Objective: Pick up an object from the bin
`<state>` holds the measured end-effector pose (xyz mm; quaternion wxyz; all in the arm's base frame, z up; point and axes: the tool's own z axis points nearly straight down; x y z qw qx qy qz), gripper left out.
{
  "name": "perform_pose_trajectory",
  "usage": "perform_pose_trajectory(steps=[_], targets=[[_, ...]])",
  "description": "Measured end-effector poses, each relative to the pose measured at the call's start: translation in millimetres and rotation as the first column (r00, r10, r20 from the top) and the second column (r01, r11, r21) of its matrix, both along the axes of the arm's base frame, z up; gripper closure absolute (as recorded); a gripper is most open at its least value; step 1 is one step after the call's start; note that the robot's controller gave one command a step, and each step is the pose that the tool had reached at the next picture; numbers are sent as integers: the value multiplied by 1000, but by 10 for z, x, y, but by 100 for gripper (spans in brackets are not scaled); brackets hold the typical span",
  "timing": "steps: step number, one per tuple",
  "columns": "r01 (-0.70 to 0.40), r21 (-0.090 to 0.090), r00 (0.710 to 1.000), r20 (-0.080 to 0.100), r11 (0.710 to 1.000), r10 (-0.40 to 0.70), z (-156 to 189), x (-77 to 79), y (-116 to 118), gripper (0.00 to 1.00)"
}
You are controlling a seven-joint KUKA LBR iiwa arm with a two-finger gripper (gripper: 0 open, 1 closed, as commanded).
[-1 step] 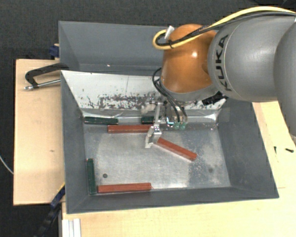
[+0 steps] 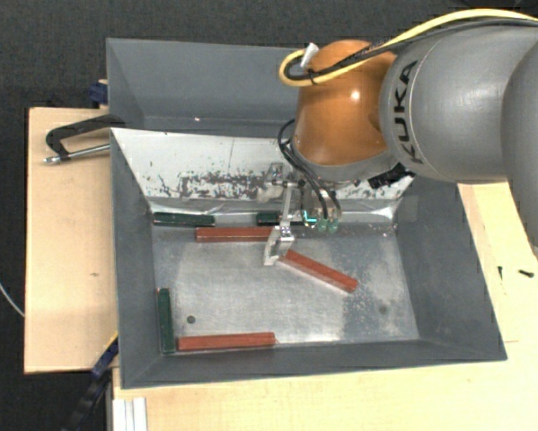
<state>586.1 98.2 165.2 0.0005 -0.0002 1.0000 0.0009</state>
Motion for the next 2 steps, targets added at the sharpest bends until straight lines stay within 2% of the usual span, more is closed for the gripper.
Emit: perform_pose_trajectory(steps=[1,2], targets=[[17,1,1000,4,1000,-17,-628,-3,-182,0],[222,13,975,20,975,-222,-825,234,-180,100]])
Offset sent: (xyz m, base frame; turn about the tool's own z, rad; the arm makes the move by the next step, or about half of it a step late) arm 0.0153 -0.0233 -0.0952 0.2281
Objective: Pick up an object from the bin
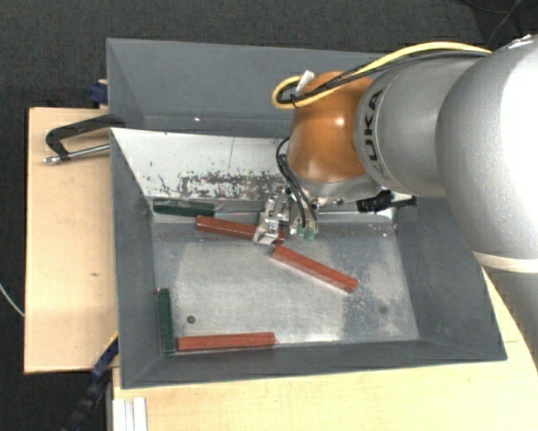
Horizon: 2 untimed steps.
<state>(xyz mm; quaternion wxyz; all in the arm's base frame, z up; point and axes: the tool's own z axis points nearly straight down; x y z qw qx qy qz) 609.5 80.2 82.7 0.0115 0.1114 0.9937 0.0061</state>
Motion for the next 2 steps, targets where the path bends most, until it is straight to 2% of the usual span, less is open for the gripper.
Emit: perform_pose_trajectory(steps=[2], targets=[[1,0,1000,0,1000,-1,-1,-1,0,100]])
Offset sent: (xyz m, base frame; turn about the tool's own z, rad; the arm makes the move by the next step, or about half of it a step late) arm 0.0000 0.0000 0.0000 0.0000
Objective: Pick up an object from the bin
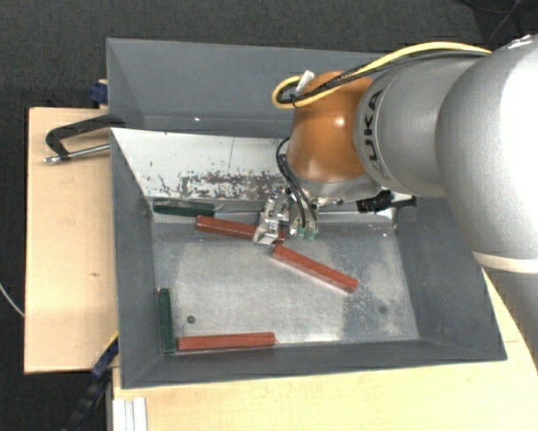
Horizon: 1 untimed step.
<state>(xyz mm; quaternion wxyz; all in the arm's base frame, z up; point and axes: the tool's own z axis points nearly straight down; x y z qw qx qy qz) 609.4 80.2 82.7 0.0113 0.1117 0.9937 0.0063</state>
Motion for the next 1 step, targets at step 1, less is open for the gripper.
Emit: perform_pose_trajectory(steps=[1], targets=[[-204,-8,979,-18,979,204,17,-62,631,100]])
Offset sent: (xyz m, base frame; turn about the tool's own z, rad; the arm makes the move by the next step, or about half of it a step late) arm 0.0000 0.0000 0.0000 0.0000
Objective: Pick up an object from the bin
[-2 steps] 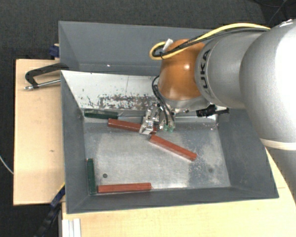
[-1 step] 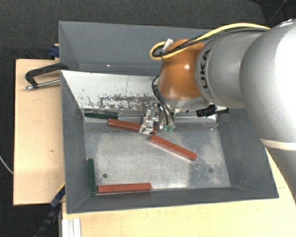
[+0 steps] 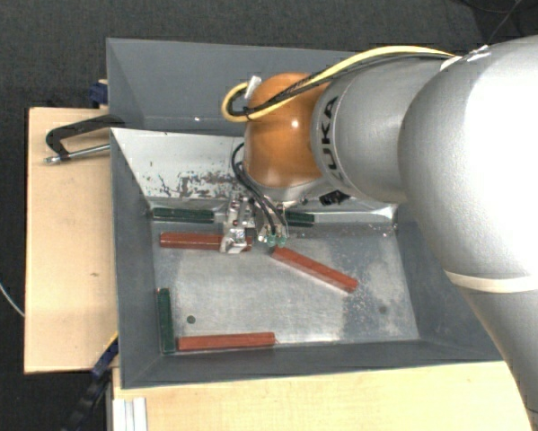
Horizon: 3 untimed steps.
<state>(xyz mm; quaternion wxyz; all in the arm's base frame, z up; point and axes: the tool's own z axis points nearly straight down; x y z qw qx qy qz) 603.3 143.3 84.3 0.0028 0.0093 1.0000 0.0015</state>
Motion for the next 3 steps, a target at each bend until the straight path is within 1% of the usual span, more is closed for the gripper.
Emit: perform_pose_trajectory(steps=[2,3], targets=[[0,0,1000,-1,1000,0,7,-3,-2,100],[-140,-1,990,7,990,140,388,-221,199,100]])
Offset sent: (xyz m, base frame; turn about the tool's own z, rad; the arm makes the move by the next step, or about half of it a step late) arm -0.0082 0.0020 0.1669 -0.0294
